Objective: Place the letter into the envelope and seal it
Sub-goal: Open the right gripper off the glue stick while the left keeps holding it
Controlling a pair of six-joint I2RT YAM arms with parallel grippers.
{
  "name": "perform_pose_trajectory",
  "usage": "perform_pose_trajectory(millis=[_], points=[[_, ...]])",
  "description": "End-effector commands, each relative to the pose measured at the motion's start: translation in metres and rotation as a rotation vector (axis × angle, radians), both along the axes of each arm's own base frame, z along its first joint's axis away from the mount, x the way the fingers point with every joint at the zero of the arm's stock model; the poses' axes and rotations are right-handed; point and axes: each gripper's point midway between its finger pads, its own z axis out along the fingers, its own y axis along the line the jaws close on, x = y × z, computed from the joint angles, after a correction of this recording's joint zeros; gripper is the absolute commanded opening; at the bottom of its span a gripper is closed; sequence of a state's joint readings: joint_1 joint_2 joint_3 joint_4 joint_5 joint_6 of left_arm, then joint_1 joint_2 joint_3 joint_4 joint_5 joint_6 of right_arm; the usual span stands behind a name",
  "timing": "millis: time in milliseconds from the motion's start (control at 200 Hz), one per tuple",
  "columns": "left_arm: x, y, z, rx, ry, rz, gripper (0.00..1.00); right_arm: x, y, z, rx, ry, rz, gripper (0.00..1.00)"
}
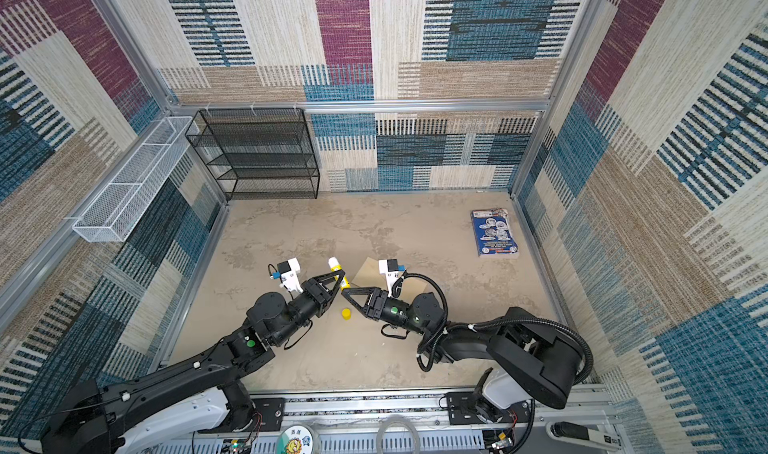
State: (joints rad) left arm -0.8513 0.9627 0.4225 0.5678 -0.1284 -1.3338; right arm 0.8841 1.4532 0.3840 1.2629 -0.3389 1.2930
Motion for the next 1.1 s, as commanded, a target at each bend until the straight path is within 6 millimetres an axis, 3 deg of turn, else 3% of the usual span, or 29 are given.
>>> perform_pose_trajectory(millis=[0,481,731,1097], points=[[0.001,0.001,0.006,-0.011,-0.029,0.007,0.0,0.003,-0.004,0.014,0.058,-0.017,-0.021,0.41],[0.0,-0.002,0.007,-0.021,-0.037,0.002,0.0,0.009,-0.002,0.007,0.003,-0.013,-0.053,0.24],[0.0,-0.005,-0.005,0.042,0.02,-0.004,0.0,0.024,-0.002,-0.013,-0.321,-0.082,-0.191,0.22],[0.002,-0.005,-0.01,0.087,0.05,0.002,0.0,0.031,0.004,-0.051,-0.721,-0.169,-0.301,0.17]])
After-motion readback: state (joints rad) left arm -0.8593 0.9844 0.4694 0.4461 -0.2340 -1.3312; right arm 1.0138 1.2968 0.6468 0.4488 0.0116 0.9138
